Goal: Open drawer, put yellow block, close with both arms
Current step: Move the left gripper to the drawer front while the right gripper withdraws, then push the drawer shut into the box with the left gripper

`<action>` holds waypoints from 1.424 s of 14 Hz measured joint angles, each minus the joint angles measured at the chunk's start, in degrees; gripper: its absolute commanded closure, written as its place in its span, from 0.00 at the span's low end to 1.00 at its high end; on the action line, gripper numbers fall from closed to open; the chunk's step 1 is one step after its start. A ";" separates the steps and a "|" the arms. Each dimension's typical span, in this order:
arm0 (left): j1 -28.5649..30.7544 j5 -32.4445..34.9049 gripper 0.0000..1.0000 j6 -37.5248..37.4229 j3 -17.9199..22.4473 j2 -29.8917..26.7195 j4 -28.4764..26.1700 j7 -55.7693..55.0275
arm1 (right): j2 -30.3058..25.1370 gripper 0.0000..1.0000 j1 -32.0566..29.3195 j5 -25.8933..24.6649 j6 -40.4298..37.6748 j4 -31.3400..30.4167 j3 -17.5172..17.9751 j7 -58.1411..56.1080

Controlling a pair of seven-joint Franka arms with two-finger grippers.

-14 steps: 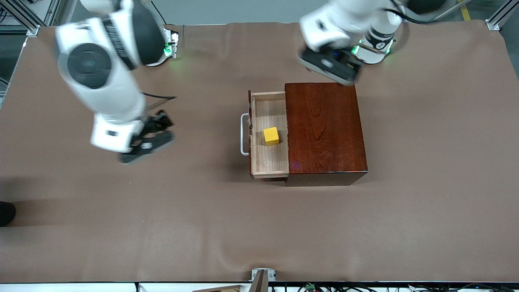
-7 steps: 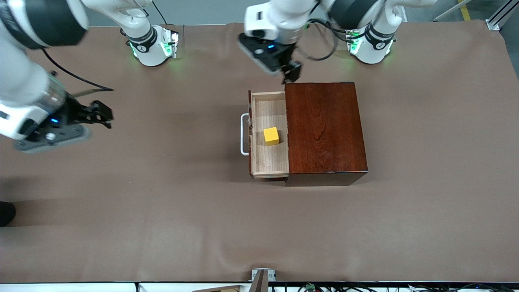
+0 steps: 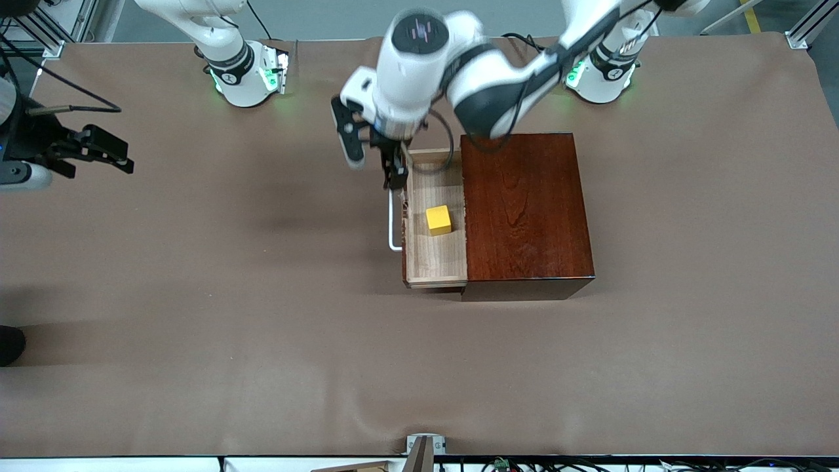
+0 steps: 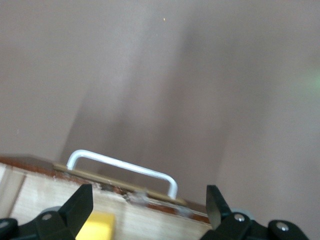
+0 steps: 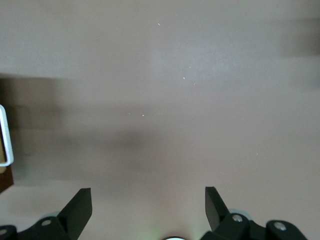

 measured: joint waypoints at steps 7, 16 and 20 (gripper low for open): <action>-8.99 0.09 0.00 6.85 11.80 5.92 1.81 9.44 | -0.35 0.00 0.34 0.03 -0.44 -0.23 -1.56 1.83; -9.41 0.26 0.00 1.49 13.36 6.46 2.07 9.44 | -0.50 0.00 1.71 -0.64 -0.89 -0.23 -4.72 -8.55; -9.67 2.14 0.00 -1.76 13.59 6.49 3.03 9.64 | -0.48 0.00 1.70 -0.66 -1.00 -0.25 -4.98 -8.95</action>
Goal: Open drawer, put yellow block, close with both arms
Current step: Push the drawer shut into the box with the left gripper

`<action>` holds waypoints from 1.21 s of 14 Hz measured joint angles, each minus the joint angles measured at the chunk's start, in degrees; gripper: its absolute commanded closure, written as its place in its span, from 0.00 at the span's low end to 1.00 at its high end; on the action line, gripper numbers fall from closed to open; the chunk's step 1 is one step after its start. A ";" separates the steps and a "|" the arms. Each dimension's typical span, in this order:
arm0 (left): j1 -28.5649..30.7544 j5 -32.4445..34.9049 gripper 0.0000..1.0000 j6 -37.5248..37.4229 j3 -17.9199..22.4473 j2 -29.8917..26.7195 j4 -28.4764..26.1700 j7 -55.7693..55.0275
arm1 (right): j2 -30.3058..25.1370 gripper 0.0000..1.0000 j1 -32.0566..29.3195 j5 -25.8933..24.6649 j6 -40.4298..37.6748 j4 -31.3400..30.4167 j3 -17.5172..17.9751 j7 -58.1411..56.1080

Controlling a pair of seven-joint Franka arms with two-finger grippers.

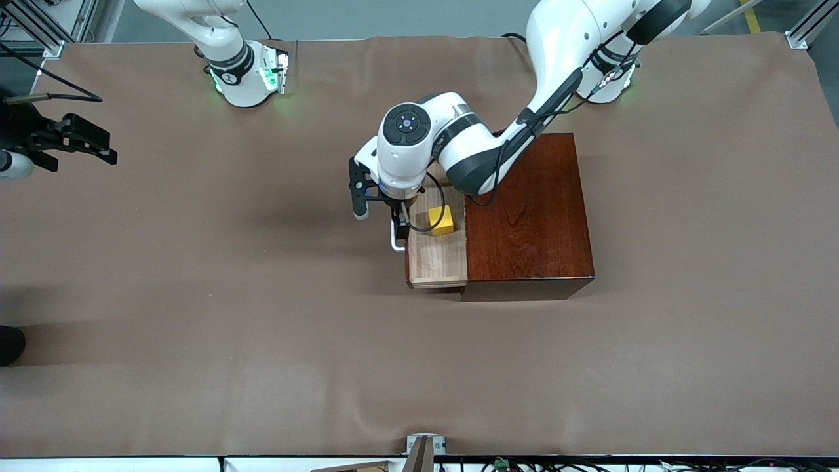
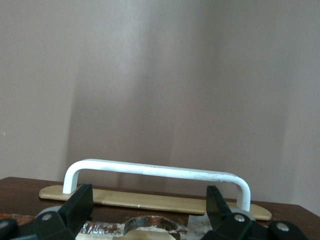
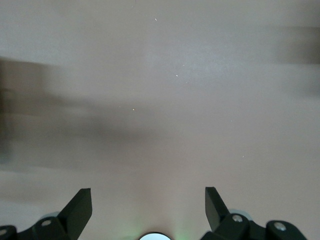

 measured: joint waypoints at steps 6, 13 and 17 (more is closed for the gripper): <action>-0.49 5.51 0.00 -9.69 0.03 -0.13 1.51 0.55 | 0.35 0.00 -0.94 -0.05 0.17 -0.26 -0.86 -0.01; 0.27 8.24 0.00 -24.20 1.12 -0.19 1.80 0.58 | 0.49 0.00 -1.02 -0.05 0.60 -0.50 -0.84 -0.16; 0.44 8.27 0.00 -25.37 1.19 -0.26 1.88 0.52 | 0.58 0.00 -1.02 -0.05 0.70 -0.64 -0.81 -0.20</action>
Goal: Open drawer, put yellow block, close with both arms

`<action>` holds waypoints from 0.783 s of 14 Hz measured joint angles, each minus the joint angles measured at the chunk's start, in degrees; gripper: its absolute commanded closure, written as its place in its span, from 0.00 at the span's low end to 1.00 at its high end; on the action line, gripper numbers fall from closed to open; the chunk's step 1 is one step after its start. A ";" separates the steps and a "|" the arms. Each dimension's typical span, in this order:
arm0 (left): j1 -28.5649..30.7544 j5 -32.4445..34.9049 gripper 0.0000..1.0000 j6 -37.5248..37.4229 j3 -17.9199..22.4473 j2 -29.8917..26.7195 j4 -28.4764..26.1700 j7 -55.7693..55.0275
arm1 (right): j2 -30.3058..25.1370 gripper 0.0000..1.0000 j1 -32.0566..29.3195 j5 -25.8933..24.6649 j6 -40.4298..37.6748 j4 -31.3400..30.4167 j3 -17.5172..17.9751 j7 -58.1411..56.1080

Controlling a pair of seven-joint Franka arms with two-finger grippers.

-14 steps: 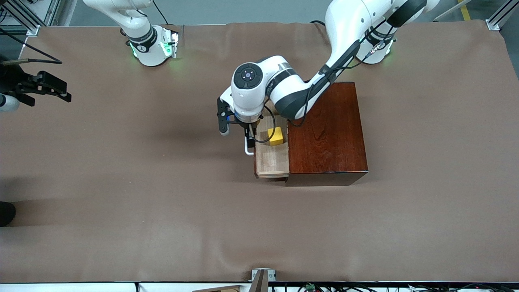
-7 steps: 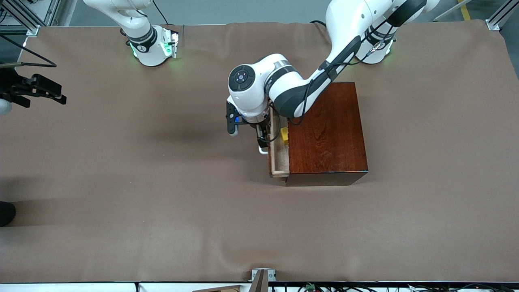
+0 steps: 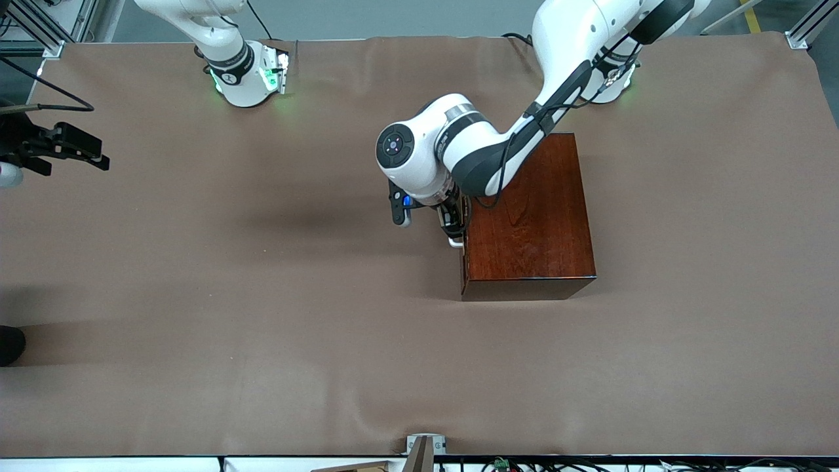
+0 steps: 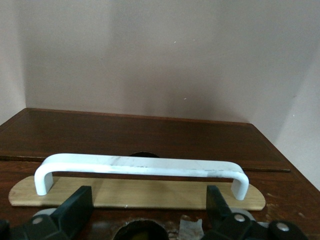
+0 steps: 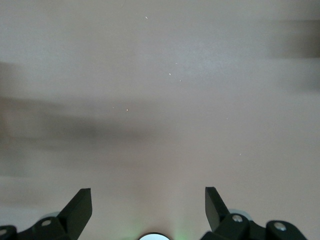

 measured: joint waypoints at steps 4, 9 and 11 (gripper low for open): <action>-0.33 0.00 0.00 2.56 -0.06 -0.15 0.07 -6.94 | 0.00 0.00 0.00 0.00 0.04 -0.01 0.01 -0.03; -0.39 0.00 0.00 10.54 -2.06 -1.68 0.34 -24.55 | 0.00 0.00 0.00 0.00 0.07 -0.01 0.03 -0.04; -0.48 0.00 0.00 10.72 -2.56 -4.63 0.68 -37.95 | 0.00 0.00 0.00 0.00 0.08 -0.02 0.03 -0.04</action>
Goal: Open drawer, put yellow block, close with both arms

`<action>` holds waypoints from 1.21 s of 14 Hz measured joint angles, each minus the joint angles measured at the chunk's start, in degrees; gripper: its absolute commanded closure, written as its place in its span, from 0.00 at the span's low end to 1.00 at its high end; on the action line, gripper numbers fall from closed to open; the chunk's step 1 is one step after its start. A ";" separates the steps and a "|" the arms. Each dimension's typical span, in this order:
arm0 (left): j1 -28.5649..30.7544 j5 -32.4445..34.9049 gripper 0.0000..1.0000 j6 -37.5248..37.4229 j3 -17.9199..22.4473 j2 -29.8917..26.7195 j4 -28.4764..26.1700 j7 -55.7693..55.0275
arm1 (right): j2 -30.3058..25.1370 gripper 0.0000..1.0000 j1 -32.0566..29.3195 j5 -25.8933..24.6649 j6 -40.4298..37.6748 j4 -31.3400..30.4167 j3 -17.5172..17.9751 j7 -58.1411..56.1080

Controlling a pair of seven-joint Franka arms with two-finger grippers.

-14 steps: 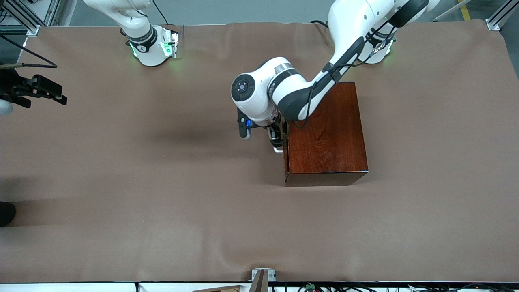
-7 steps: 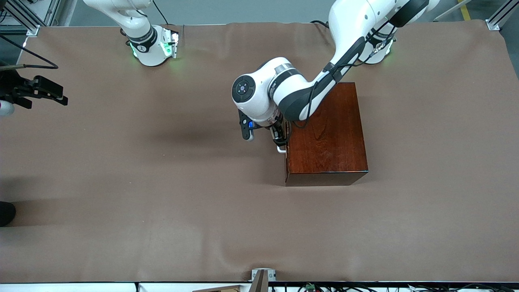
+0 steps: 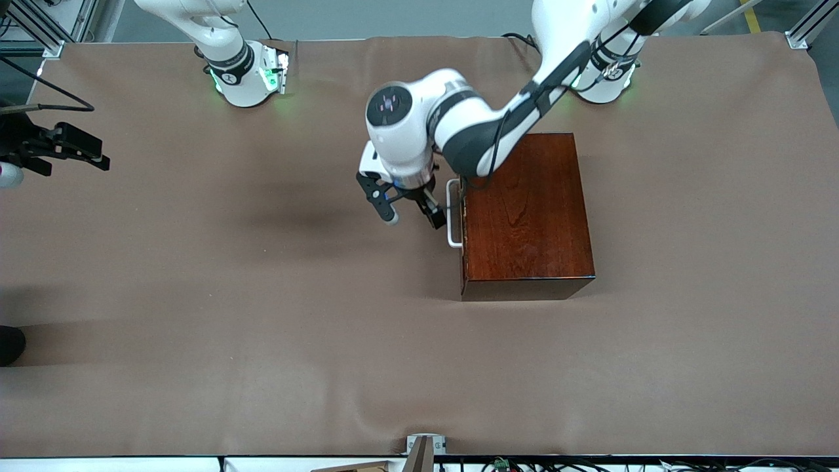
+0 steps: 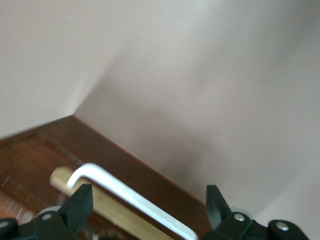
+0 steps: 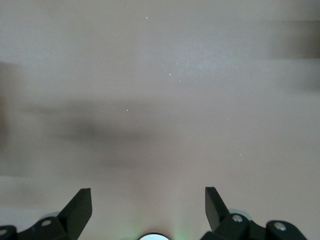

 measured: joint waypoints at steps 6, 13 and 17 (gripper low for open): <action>5.31 -1.29 0.00 -7.63 0.85 -11.52 0.16 -27.67 | 0.00 0.00 0.00 0.00 0.08 0.00 0.00 0.00; 25.65 -11.32 0.00 -17.87 0.93 -20.53 0.03 -27.18 | 0.00 0.00 0.00 0.00 0.53 -0.01 0.04 -0.01; 31.06 -15.02 0.00 -21.58 1.92 -23.42 -1.28 -19.61 | 0.00 0.00 0.00 0.00 0.83 -0.01 0.04 -0.01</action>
